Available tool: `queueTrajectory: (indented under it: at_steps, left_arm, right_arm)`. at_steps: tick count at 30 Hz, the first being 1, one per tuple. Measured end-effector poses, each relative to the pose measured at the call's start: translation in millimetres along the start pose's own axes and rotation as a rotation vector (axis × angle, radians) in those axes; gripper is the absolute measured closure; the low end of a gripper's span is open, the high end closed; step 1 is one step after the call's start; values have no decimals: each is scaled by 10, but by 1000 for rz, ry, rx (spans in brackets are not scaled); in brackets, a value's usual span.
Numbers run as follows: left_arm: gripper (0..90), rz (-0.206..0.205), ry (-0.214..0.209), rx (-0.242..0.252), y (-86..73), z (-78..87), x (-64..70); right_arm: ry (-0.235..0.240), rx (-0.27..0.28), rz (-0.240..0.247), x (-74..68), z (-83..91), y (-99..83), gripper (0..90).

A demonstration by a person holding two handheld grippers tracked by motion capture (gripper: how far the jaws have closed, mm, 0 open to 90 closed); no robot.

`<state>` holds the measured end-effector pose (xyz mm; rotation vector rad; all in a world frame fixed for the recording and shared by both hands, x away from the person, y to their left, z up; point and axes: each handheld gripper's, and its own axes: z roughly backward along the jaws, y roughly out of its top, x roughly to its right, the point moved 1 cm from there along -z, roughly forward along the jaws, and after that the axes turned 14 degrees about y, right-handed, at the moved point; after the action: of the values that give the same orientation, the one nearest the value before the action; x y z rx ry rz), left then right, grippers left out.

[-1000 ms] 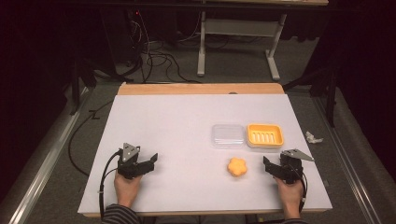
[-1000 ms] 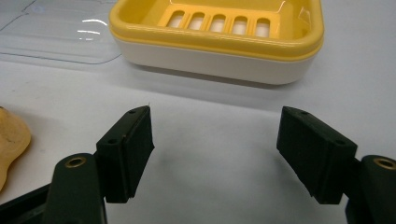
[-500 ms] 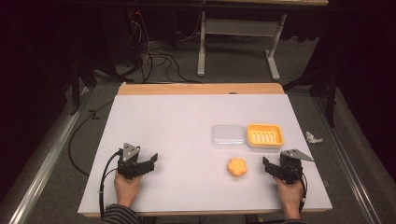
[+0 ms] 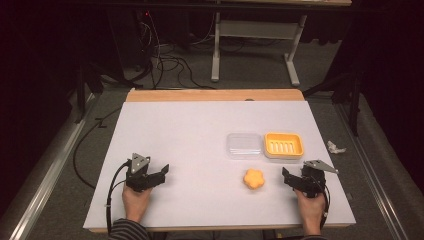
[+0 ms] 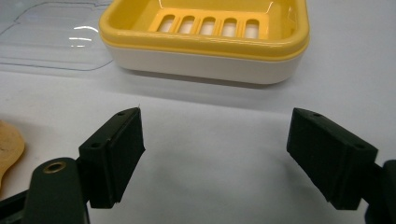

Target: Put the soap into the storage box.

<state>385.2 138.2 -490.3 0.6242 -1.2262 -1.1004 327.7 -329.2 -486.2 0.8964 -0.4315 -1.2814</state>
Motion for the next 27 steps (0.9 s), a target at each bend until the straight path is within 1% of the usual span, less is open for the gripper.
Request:
queueTrajectory:
  at_steps: [2, 3, 4, 8, 11, 12, 13, 14, 15, 16, 18, 20, 21, 23, 24, 27]
  left_arm:
    - [227, 3, 0, 1, 1, 0, 1]
    - [226, 0, 2, 1, 0, -1, 1]
    - [227, 1, 3, 1, 1, -2, 0]
    - [227, 5, 6, -2, 3, -8, -2]
    - [227, 0, 6, -2, 2, -5, -4]
    - [227, -1, 5, -1, 2, -5, -4]
    - [227, -1, 5, 0, 2, -3, -5]
    - [227, -1, 5, 0, 2, -3, -5]
    - [227, -2, 4, 0, 3, -1, -5]
    - [226, 1, 3, 2, 2, -1, -2]
    - [226, 1, 2, 1, 2, 0, -2]
    - [226, 1, 2, 3, 2, 1, -2]
    - [226, 1, 2, 4, 2, 2, -1]
    - [226, 0, 2, 4, 3, 2, -2]
    - [225, 1, 1, 3, 3, 2, -2]
    - [225, 1, 2, 4, 2, 0, -3]
  right_arm:
    - [0, -8, 5, -11, -4, 3, 156]
    - [10, -11, 22, -26, -1, 8, 156]
    - [16, -11, 28, -31, 4, 9, 156]
    - [43, -10, 37, -40, 26, 21, 161]
    - [50, -7, 48, -60, 57, 33, 166]
    - [58, -4, 63, -96, 87, 50, 171]
    - [64, -5, 58, -124, 102, 56, 175]
    - [68, -6, 72, -139, 115, 62, 180]
    - [68, -6, 72, -139, 115, 62, 180]
    - [80, -5, 71, -183, 138, 64, 189]
    - [92, -10, 79, -209, 154, 67, 191]
    - [96, -10, 78, -225, 163, 69, 195]
    - [107, -11, 88, -249, 176, 70, 204]
    - [112, -14, 91, -265, 183, 71, 211]
    - [122, -16, 100, -295, 195, 72, 224]
    - [141, -17, 106, -347, 215, 73, 250]
